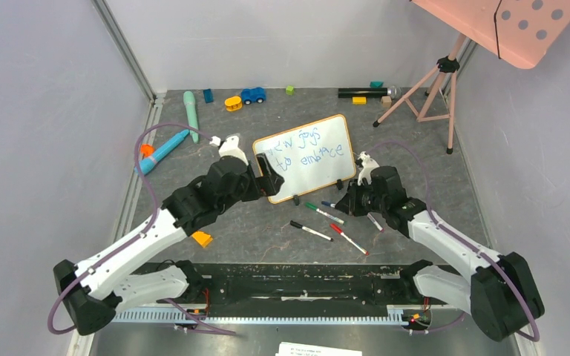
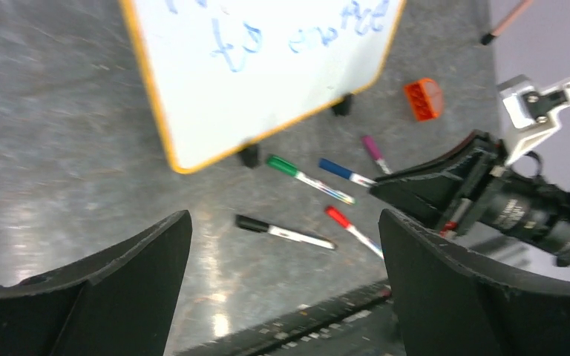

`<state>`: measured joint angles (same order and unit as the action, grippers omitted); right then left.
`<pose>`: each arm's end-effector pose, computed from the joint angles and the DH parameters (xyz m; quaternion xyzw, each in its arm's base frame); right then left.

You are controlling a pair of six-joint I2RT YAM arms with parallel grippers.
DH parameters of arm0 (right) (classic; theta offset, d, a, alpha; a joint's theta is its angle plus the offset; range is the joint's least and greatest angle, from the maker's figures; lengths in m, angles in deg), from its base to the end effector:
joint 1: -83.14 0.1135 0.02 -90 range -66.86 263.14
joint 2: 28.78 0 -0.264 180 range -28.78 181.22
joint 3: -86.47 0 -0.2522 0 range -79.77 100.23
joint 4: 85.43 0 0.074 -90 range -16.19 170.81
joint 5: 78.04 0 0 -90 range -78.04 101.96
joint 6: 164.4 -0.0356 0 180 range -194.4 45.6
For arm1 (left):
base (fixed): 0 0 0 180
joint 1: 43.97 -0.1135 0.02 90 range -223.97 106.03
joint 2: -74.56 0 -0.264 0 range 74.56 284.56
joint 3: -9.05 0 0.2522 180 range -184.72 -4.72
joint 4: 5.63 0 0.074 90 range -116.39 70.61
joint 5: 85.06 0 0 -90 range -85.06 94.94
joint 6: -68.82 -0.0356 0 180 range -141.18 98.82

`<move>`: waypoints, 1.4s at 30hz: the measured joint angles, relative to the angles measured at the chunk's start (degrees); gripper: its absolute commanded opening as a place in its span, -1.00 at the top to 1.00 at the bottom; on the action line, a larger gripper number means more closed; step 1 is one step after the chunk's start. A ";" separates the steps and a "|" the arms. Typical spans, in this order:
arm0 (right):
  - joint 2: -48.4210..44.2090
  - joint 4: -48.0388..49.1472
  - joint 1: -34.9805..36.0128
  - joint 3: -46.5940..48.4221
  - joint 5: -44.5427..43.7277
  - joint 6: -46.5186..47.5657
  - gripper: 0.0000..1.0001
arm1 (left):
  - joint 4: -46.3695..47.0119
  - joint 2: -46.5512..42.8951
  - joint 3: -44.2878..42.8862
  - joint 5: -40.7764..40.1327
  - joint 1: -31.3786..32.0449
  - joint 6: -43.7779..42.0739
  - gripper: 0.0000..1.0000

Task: Write a sentence on the whiteboard
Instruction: Put down the whiteboard marker at the center of the board, then reset both arms

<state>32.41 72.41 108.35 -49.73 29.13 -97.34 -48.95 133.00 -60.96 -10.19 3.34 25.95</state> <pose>0.1916 0.1018 0.2007 -0.0813 0.8931 0.2952 0.3297 0.1567 -0.1562 0.3320 -0.0627 0.8661 -0.2760 0.4121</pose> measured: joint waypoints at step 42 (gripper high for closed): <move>-5.01 42.77 -12.68 -29.00 -49.70 23.61 -0.75 | 46.62 4.63 36.04 -13.31 -31.58 -38.32 -0.95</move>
<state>27.41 115.18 95.68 -78.73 -20.57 -73.74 -2.33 137.63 -24.92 -23.51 -28.24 -12.36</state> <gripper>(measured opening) 0.871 0.983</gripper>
